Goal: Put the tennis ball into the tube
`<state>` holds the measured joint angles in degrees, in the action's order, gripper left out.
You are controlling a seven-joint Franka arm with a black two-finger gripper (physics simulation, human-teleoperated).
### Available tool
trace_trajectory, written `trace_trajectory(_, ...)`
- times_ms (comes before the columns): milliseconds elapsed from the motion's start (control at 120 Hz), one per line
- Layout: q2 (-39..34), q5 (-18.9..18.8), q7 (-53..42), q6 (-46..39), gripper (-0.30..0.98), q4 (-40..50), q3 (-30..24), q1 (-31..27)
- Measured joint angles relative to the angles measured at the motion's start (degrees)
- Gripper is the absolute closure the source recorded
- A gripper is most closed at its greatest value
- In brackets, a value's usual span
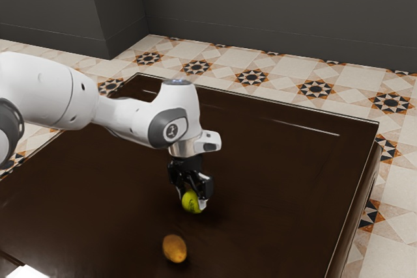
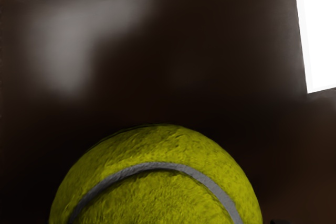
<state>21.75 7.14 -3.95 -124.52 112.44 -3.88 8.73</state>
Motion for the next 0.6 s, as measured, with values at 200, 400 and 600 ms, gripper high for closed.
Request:
trace_trajectory(200, 1.3, 0.0, 0.8, -1.6, 0.30, 0.2, 0.0, -0.1)
trace_trajectory(400, -8.7, -0.9, 1.7, -1.9, 0.38, -0.1, -1.1, 1.0)
trace_trajectory(600, -14.1, -2.4, 3.0, -1.6, 0.41, -11.2, -0.9, 0.9)
